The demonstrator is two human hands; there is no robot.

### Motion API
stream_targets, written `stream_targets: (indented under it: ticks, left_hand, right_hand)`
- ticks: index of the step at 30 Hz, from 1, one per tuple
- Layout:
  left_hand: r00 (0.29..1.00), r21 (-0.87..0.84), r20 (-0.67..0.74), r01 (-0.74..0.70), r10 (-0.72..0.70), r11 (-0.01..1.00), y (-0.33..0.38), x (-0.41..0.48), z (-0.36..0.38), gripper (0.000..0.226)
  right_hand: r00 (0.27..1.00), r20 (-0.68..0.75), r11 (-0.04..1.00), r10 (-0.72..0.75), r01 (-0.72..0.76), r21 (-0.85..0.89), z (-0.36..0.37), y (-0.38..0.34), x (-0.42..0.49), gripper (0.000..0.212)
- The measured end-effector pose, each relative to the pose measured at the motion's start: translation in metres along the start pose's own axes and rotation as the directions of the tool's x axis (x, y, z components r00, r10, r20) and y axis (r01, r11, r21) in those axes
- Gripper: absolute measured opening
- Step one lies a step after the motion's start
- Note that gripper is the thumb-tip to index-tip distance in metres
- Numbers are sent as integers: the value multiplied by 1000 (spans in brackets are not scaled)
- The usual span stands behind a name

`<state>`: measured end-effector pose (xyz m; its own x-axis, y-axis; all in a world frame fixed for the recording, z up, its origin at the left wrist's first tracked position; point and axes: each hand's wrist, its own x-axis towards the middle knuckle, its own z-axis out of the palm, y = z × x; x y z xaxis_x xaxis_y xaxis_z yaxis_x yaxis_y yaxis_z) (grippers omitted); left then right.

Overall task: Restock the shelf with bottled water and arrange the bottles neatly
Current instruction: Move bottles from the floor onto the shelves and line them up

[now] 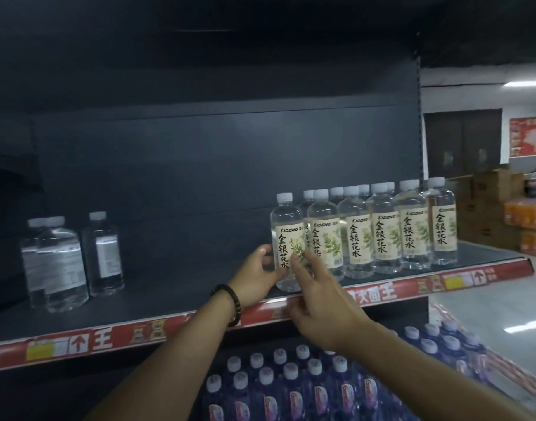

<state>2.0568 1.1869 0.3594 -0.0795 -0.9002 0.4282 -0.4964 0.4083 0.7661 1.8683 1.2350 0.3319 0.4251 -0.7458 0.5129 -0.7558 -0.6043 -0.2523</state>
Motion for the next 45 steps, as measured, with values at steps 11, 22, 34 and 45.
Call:
stream_targets:
  ticks: [11, 22, 34, 45]
  left_hand:
    - [999, 43, -50, -6, 8, 999, 11, 8, 21, 40]
    - [998, 38, -50, -29, 31, 999, 7, 10, 22, 35]
    - [867, 357, -480, 56, 132, 932, -61, -79, -144, 28]
    - [651, 318, -759, 388, -13, 865, -141, -147, -290, 54]
  right_hand:
    - [999, -23, 999, 31, -31, 10, -3, 12, 5, 91]
    - [998, -21, 997, 65, -64, 36, -2, 7, 7, 88]
    - [993, -42, 962, -111, 118, 245, 62, -103, 77, 39]
    - [963, 184, 824, -197, 61, 563, 162, -287, 171, 46]
